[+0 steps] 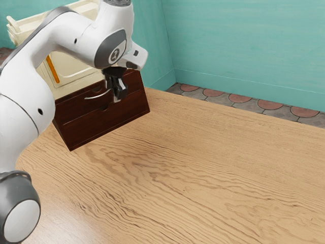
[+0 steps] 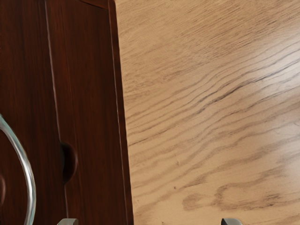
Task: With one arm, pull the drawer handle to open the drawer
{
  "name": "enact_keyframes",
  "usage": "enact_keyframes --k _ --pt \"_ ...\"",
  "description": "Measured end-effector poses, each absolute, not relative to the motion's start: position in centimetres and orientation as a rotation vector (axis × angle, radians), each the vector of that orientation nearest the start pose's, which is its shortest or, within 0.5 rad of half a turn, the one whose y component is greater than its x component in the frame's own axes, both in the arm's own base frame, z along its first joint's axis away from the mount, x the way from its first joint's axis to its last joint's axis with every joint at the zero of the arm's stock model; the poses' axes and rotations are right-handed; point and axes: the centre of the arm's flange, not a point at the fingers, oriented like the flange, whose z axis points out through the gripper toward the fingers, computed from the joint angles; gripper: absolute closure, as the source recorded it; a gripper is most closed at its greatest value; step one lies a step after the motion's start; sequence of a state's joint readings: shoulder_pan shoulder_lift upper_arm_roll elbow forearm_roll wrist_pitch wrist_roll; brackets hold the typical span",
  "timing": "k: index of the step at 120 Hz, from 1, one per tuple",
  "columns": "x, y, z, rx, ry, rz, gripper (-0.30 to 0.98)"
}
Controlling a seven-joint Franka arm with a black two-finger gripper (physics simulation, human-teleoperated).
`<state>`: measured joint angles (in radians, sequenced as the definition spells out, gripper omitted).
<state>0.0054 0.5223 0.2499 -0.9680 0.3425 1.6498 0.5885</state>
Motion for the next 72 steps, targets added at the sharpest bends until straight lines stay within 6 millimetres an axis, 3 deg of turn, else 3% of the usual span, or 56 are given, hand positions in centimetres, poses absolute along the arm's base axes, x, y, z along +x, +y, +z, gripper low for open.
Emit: enact_keyframes --k 45,72 --pt "70.8 20.7 57.2 -2.576 0.364 0.034 0.23" --pt "71.5 22.2 56.4 -2.525 0.343 0.019 0.31"
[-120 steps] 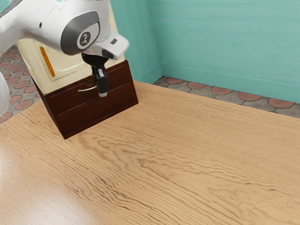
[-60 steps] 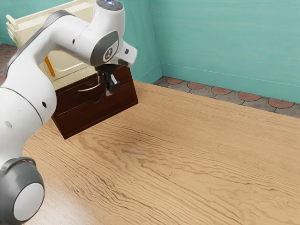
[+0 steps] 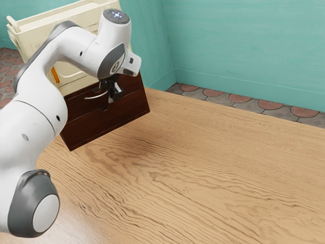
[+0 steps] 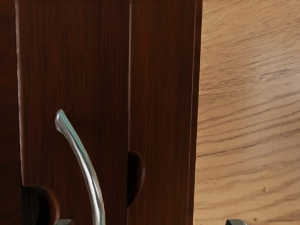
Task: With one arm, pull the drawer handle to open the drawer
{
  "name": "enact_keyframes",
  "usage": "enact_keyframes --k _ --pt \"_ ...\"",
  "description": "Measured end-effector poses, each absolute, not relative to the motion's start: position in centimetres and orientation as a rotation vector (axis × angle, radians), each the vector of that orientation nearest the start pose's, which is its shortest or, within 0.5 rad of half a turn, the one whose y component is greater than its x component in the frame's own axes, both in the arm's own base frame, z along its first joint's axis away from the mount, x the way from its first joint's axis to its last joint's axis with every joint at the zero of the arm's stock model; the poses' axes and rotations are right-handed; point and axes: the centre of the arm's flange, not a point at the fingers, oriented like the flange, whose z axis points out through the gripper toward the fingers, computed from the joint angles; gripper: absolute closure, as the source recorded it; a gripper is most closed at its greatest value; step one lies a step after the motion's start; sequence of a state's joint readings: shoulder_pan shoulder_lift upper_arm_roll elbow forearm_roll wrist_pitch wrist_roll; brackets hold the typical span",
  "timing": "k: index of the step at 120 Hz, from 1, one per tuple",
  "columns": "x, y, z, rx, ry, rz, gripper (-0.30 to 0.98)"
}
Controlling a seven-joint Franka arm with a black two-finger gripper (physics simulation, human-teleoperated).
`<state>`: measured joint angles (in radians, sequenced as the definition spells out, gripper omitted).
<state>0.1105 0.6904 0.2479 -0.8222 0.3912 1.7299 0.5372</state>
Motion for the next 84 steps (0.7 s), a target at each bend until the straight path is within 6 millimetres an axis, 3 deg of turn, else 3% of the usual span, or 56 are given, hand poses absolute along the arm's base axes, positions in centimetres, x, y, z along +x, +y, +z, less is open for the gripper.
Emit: enact_keyframes --k 28,57,84 --pt "71.5 24.5 55.9 -2.508 0.311 -0.009 0.40" --pt "72.2 25.2 53.6 -2.514 0.310 0.003 0.50" --pt "71.7 24.7 54.1 -2.540 0.316 -0.017 0.68"
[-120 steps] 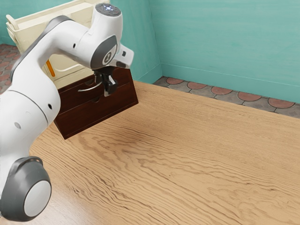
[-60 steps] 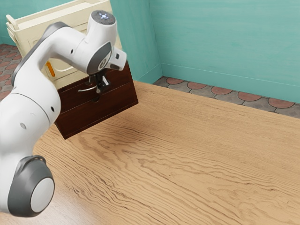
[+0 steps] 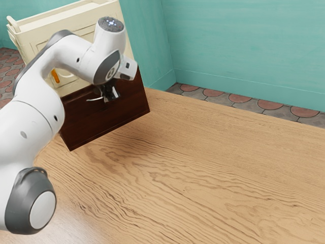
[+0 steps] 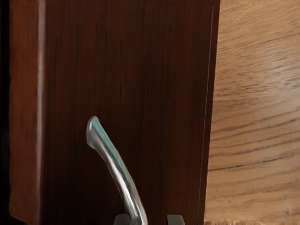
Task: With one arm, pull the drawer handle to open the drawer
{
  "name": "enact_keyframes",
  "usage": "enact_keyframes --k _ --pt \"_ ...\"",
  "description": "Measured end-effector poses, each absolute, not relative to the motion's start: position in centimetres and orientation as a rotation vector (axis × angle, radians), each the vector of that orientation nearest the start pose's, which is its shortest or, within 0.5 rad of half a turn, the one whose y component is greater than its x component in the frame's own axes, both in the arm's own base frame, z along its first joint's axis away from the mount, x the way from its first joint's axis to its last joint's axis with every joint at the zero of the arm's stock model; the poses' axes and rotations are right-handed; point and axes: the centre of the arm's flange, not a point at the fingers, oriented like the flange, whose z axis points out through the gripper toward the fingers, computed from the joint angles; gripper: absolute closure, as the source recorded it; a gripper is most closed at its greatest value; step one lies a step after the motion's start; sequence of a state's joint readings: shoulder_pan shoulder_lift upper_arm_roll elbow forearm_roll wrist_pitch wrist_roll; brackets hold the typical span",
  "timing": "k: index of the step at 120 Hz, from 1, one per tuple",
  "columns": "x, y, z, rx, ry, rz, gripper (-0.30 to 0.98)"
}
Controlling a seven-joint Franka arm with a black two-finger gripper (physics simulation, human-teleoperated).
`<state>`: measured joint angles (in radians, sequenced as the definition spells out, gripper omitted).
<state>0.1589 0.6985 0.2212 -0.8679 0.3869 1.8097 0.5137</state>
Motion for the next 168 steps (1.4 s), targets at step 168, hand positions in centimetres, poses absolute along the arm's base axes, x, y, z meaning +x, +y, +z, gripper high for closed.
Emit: enact_keyframes --k 168 --pt "64.9 11.3 56.1 -2.655 0.434 -0.048 0.78"
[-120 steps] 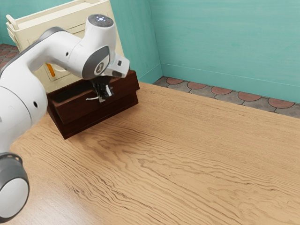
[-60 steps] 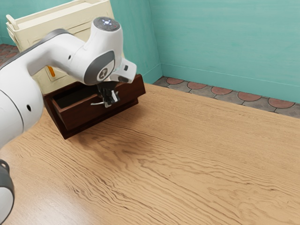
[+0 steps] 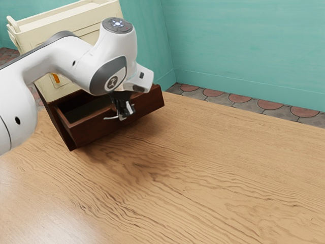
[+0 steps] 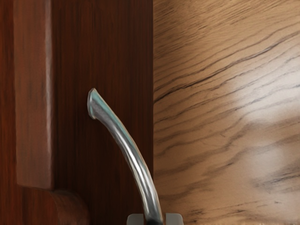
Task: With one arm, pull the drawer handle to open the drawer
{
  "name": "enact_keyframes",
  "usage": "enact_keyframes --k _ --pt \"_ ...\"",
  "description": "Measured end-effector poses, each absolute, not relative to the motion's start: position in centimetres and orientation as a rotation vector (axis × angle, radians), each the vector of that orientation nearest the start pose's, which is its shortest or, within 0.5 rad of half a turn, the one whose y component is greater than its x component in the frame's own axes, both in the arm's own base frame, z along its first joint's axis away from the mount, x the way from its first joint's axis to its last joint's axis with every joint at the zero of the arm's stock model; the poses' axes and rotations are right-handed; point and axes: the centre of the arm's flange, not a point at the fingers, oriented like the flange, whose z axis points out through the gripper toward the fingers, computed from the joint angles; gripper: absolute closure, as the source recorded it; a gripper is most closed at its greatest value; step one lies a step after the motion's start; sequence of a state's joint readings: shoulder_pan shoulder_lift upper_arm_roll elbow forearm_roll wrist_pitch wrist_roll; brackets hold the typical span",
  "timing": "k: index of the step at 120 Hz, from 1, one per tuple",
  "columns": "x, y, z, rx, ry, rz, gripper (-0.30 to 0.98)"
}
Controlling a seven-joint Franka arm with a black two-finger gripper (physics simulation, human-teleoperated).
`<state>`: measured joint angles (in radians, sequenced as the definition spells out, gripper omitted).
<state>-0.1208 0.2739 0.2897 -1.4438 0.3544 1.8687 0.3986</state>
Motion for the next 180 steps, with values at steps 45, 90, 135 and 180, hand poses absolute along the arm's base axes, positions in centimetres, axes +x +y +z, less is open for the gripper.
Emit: enact_keyframes --k 45,90,135,180 --pt "64.4 9.9 55.6 -2.672 0.437 -0.043 0.72" --pt "62.7 8.8 60.1 -2.682 0.433 -0.149 0.56" --pt "54.1 1.1 71.0 -2.871 0.713 -0.222 0.15" --pt "52.2 6.4 70.6 -2.889 0.984 -0.041 0.03"
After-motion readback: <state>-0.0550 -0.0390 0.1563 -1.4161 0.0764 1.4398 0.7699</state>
